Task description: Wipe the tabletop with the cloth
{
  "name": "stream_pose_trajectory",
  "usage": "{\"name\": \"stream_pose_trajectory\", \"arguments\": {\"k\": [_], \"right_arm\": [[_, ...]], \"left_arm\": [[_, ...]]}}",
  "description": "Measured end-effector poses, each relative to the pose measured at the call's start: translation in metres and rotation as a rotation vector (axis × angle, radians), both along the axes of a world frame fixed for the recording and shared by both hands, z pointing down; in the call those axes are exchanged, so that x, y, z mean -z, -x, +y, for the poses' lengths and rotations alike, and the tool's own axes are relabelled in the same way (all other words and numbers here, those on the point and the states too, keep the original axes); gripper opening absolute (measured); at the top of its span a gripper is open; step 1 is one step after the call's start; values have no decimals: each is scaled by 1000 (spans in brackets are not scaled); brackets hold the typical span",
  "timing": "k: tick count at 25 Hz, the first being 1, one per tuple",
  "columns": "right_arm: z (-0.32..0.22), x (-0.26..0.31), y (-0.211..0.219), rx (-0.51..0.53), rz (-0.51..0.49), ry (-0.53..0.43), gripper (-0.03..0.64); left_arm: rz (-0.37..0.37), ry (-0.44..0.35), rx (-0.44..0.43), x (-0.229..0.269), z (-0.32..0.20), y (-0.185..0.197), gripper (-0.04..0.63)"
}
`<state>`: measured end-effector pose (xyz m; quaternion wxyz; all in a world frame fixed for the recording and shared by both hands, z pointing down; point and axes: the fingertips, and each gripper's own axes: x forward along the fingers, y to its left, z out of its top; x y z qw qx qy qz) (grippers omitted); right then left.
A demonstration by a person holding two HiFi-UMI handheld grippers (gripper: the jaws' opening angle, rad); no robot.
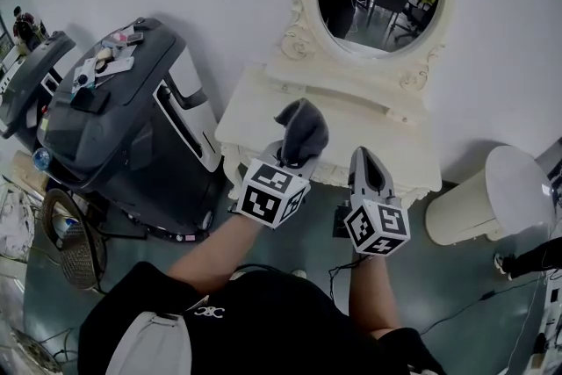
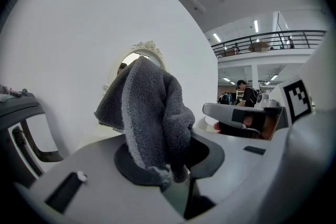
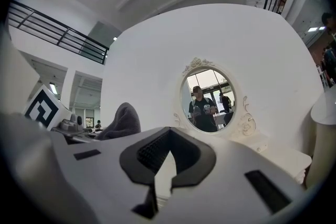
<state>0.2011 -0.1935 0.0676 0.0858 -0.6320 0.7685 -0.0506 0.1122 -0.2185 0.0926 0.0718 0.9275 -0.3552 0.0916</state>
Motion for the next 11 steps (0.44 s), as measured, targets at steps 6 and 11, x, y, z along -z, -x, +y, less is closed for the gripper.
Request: {"name": "stream_pose_trajectory", "arguments": {"k": [6,11], "right_arm": [[6,6,5,-9,-26,-12,5],[5,7,13,-8,-35,-17,5]], "left_arm": [[17,19,-25,0,6,5,94],[42,40,-49,1,8,8,94]]}}
